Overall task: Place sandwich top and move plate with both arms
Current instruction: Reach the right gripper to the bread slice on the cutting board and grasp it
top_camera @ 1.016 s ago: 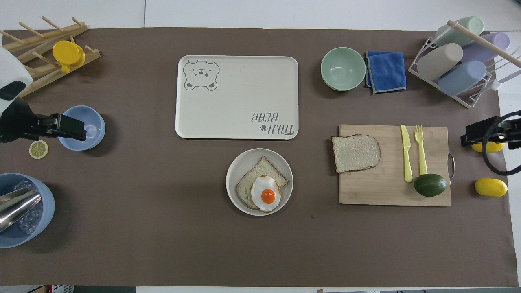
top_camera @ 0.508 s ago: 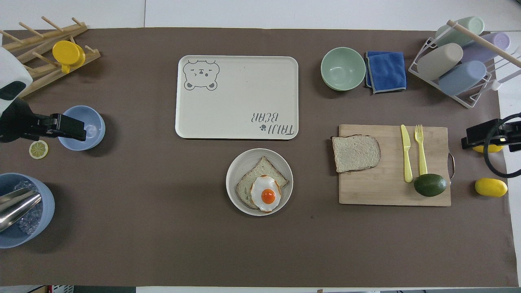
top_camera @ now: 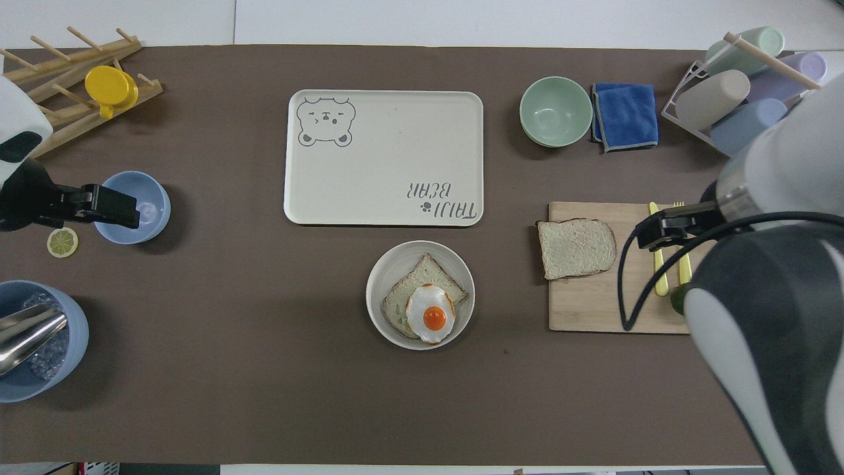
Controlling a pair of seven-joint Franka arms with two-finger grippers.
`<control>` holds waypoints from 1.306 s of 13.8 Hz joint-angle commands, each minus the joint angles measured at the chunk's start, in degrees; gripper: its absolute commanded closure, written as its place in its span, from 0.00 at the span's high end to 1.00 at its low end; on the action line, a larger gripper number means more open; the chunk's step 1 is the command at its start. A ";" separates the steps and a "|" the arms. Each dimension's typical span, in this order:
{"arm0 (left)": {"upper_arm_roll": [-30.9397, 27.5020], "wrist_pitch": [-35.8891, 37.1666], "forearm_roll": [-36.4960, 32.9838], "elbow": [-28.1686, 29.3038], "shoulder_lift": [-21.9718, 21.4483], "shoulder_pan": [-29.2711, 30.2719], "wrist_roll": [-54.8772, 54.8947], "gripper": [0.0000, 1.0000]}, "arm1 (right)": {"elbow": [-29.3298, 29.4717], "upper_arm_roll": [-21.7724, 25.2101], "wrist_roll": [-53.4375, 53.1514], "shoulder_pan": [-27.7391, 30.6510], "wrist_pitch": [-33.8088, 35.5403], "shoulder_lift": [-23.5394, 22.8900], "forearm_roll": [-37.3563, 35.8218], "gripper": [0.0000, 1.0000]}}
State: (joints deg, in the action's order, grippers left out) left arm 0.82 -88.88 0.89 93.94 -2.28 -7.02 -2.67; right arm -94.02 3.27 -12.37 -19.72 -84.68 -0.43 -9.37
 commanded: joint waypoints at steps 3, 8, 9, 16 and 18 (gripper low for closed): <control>0.32 0.11 -1.07 0.81 -0.97 0.42 0.30 1.00 | 3.68 -0.02 -20.99 -9.54 -5.99 -13.08 -2.58 1.00; 0.32 0.03 -1.07 0.81 -0.97 0.42 0.30 1.00 | -1.31 -0.28 -32.62 -13.94 -13.12 -21.81 -5.81 1.00; 0.32 0.02 -1.07 0.81 -0.97 0.42 0.30 1.00 | -4.38 -0.28 -33.67 -13.86 -15.66 -21.11 -6.79 1.00; 0.32 0.11 -1.07 0.81 -0.97 0.42 0.30 1.00 | -15.83 -0.28 -30.52 -10.34 -25.88 -18.12 -11.10 0.87; 0.32 0.11 -1.07 0.81 -0.97 0.42 0.30 1.00 | -16.63 -0.28 -29.99 -9.38 -26.15 -17.85 -11.63 0.84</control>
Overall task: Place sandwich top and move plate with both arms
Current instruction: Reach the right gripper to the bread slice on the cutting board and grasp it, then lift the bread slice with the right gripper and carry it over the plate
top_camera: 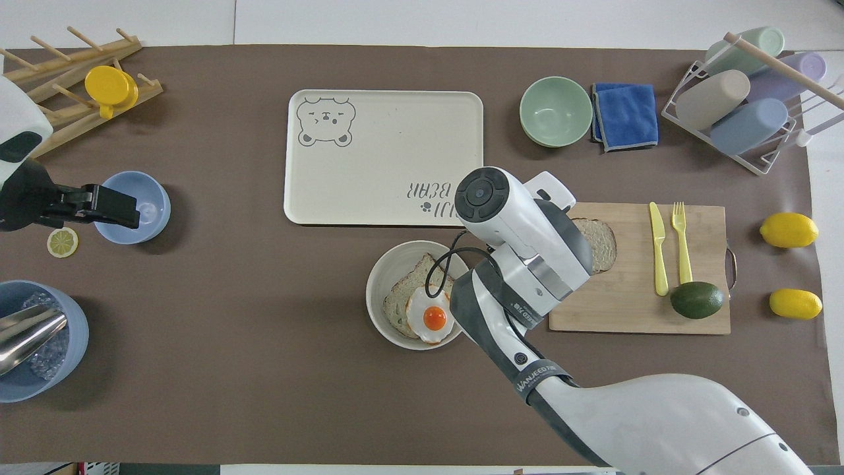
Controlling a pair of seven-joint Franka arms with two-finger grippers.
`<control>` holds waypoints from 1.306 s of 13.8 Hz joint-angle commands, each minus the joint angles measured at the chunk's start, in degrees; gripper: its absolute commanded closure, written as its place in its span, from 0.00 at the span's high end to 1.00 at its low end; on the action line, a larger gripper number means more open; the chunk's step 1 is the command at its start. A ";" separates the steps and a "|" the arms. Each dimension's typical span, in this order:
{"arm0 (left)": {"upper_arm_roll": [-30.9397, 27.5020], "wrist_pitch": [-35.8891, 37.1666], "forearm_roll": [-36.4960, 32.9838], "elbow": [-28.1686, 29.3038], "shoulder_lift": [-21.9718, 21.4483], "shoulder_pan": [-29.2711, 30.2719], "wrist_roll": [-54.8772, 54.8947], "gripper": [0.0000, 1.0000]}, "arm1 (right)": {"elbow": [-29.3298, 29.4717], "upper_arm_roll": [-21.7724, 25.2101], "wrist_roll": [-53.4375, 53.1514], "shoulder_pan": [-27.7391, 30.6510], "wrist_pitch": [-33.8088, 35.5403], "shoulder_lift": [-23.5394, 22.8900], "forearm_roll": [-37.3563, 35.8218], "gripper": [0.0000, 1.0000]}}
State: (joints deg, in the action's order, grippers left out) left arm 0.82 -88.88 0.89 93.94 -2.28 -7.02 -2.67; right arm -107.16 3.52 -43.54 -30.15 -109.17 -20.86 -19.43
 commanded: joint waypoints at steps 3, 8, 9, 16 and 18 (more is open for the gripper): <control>0.32 0.11 -1.07 0.81 -0.97 0.42 0.30 1.00 | -5.42 -0.44 1.44 1.14 -3.76 2.84 -1.75 0.84; 0.32 0.20 -1.07 0.81 -0.97 0.42 0.30 1.00 | -6.65 -0.53 1.53 1.58 -4.30 2.84 -4.64 0.84; 0.32 0.20 -1.07 0.81 -0.97 0.42 0.30 1.00 | -6.74 -0.53 1.70 1.50 -4.21 2.84 -4.91 0.82; 0.32 0.20 -1.07 0.81 -0.97 0.42 0.21 1.00 | -6.13 -0.53 3.46 1.76 -4.12 2.67 -5.79 0.00; 0.32 0.29 -1.07 0.81 -0.97 0.42 0.30 1.00 | -2.72 -0.62 3.90 0.80 -0.63 2.41 -5.36 0.00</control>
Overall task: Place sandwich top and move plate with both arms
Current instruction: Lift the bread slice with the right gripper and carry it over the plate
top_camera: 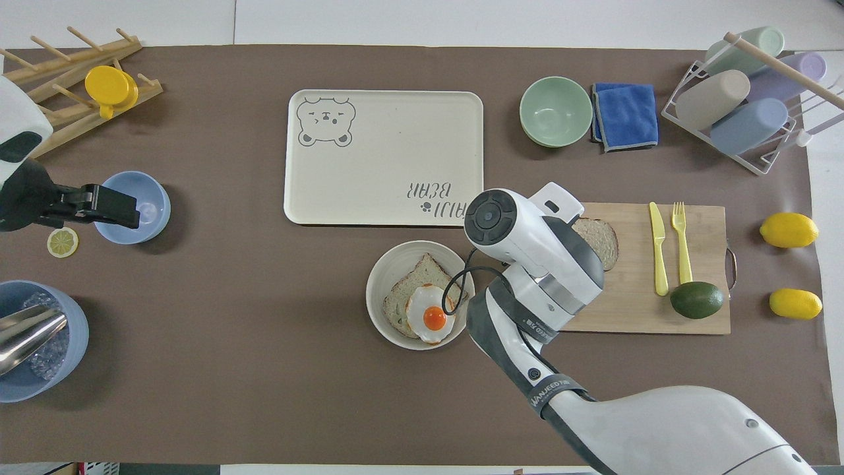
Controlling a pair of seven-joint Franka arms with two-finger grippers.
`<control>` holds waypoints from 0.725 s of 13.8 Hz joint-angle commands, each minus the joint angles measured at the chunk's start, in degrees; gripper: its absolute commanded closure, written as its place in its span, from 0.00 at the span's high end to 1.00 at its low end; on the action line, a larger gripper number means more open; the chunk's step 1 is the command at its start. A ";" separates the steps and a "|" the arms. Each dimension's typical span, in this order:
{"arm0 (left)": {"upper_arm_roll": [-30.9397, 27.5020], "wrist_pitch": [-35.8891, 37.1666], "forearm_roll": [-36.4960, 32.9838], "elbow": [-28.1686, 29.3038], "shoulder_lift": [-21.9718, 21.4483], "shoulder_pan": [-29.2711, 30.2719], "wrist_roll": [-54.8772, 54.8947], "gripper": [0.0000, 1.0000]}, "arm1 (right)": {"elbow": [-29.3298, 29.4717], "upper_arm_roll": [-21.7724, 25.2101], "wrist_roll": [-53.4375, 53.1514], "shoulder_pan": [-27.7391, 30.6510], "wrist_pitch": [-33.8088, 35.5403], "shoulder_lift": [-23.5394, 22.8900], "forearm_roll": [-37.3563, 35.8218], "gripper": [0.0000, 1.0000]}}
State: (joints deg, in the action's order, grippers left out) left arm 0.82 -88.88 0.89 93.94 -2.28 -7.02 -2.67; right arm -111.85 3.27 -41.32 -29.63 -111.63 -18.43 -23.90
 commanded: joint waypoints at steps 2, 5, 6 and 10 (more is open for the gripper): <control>0.24 0.37 -1.07 0.81 -0.97 0.51 0.30 1.00 | 9.24 -4.56 1.68 -2.26 10.94 -0.91 0.52 0.00; 0.06 0.29 -1.07 0.81 -0.97 0.51 0.30 1.00 | 17.26 -9.76 0.90 -5.17 18.36 -2.22 4.71 0.00; 0.06 0.20 -1.07 0.81 -0.97 0.51 0.30 1.00 | 19.54 -9.86 0.11 -5.87 19.51 -2.84 7.79 0.00; -0.03 0.11 -1.07 0.81 -0.97 0.86 0.21 1.00 | 20.71 -9.95 -7.45 -11.76 18.20 -3.28 10.44 0.00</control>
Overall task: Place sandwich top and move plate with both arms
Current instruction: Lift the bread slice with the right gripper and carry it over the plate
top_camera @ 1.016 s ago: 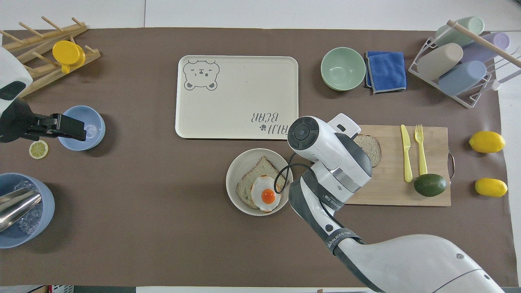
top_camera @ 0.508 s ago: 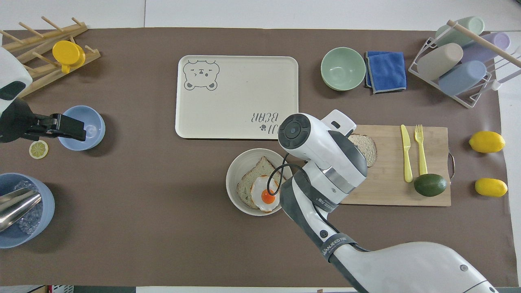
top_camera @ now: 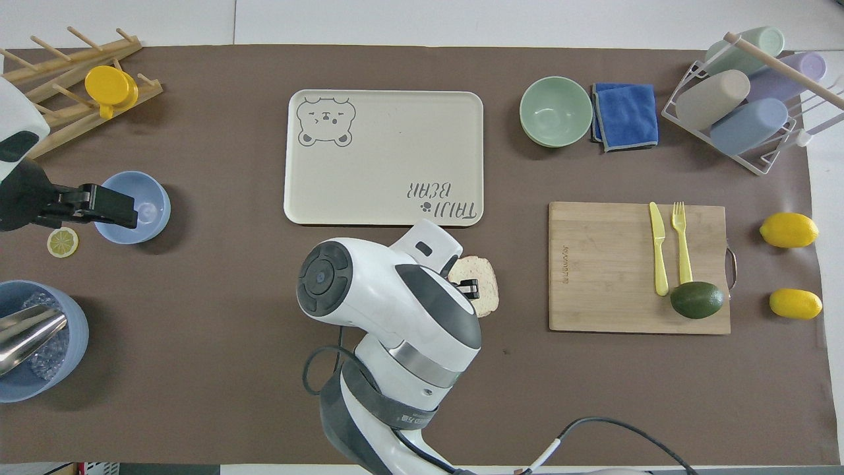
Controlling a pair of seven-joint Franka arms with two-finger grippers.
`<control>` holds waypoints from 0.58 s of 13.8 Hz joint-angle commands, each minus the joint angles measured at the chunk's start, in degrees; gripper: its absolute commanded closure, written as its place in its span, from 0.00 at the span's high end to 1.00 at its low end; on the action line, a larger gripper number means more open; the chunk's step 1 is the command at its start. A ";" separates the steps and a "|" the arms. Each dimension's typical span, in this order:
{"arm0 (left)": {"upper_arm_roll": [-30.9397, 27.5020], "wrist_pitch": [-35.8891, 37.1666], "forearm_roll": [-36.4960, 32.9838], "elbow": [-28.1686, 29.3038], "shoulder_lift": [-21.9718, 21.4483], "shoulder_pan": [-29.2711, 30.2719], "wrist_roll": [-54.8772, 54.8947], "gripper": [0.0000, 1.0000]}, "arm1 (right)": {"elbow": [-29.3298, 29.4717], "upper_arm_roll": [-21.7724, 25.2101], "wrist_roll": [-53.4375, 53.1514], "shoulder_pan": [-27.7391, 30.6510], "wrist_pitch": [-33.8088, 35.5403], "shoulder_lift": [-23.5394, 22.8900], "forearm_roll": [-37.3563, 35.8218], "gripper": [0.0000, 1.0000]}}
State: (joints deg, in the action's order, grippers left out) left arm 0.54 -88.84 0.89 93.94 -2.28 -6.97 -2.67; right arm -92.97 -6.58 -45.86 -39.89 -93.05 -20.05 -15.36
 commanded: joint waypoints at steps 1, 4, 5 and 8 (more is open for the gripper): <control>0.26 0.07 -1.07 0.81 -0.97 0.99 0.21 1.00 | 1.31 -0.10 -3.18 -1.76 -1.33 -1.75 2.44 0.00; 0.26 -0.37 -1.07 0.90 -0.97 1.26 0.21 1.00 | -0.10 -0.10 -3.18 -1.68 -5.81 -2.71 2.44 0.00; 0.26 -0.37 -1.07 0.90 -0.97 1.26 0.21 1.00 | -0.28 -0.10 -3.18 -1.68 -6.70 -2.89 2.44 0.00; 0.26 -0.37 -1.07 0.98 -0.97 1.69 0.12 1.00 | -1.07 -0.19 -3.18 -1.50 -9.85 -2.98 2.79 0.00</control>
State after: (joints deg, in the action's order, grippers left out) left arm 0.46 -88.84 0.89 93.94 -2.28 -6.17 -2.68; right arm -93.11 -6.41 -48.59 -42.20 -100.40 -23.21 -13.87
